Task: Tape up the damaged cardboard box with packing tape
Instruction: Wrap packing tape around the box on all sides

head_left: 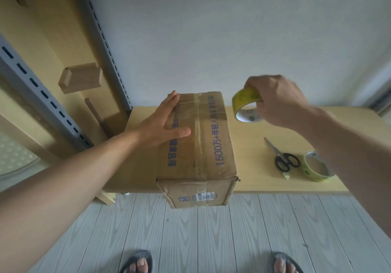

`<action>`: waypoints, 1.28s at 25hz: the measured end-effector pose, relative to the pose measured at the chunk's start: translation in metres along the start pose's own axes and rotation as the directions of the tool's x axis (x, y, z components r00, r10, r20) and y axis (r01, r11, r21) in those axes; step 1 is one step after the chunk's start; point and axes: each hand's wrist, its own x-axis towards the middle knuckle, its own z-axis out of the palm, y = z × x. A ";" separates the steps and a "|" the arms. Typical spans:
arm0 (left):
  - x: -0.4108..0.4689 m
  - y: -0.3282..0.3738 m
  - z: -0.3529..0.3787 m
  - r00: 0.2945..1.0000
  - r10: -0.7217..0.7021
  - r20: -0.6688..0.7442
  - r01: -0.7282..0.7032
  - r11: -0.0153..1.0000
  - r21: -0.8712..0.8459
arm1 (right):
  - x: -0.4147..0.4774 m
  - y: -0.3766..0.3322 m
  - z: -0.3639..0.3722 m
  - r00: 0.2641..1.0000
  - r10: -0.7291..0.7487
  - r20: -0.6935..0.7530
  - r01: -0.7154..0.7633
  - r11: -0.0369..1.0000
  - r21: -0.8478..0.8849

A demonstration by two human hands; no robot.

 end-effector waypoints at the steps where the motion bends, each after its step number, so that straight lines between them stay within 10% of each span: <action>1: 0.000 -0.002 0.000 1.000 0.005 -0.002 -0.005 1.000 -0.004 | -0.005 0.006 0.004 0.999 0.024 0.044 -0.023 0.999 -0.033; 11: -0.002 -0.003 -0.003 0.997 0.025 0.075 -0.027 0.999 0.024 | -0.018 0.028 0.055 0.984 0.044 0.174 -0.045 0.999 0.004; 16: 0.003 0.045 -0.018 0.973 -0.204 0.110 0.082 0.745 0.662 | -0.027 0.026 0.083 0.979 0.070 0.193 -0.097 0.987 0.130; 25: 0.046 0.132 0.079 0.909 -0.415 -0.042 0.375 0.769 0.518 | -0.032 0.034 0.087 0.962 0.163 0.219 -0.196 0.971 0.134; 32: 0.028 0.073 0.031 0.942 -0.314 -0.118 0.320 0.947 0.040 | -0.027 0.007 0.085 0.988 0.092 -0.128 -0.027 0.899 0.438</action>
